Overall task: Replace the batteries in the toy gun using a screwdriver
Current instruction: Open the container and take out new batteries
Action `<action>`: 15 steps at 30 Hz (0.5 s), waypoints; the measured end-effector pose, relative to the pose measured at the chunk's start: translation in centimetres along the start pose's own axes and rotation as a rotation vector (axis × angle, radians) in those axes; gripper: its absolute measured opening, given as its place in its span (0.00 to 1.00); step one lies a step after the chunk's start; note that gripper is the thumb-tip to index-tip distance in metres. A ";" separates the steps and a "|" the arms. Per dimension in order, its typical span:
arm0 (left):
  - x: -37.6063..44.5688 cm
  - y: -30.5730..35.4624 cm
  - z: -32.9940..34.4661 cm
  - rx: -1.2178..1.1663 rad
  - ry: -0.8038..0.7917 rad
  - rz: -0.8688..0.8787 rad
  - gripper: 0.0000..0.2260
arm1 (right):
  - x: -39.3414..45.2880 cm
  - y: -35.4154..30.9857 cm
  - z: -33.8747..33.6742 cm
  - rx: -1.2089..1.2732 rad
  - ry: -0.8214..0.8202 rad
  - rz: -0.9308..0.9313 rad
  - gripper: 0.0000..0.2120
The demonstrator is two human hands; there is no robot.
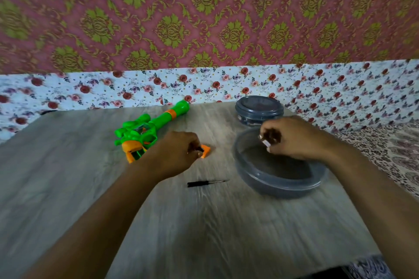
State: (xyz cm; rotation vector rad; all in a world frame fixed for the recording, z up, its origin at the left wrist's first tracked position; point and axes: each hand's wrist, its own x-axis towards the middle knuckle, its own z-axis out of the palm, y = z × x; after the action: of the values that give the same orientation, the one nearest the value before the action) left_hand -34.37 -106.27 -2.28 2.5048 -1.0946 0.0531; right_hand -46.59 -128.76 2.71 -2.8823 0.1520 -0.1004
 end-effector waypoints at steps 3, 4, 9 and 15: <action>-1.2 -0.7 0.6 -0.052 -0.045 -0.030 0.07 | -0.2 -3.7 -1.0 0.094 0.076 -0.146 0.12; -1.5 -0.9 0.9 -0.064 -0.051 -0.049 0.07 | 0.0 -5.0 -0.8 0.085 0.077 -0.193 0.12; -2.4 -1.1 2.6 0.147 0.002 -0.253 0.11 | 2.3 -8.8 2.7 -0.143 -0.011 -0.306 0.09; -2.6 -1.0 4.4 0.120 0.078 -0.343 0.11 | 4.9 -9.1 7.1 -0.338 -0.105 -0.222 0.08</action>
State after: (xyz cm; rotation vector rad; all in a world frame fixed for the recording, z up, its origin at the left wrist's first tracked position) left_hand -35.96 -105.50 -7.16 2.7371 -0.6368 0.1203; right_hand -40.26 -118.81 -1.62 -3.2231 -0.1899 0.0403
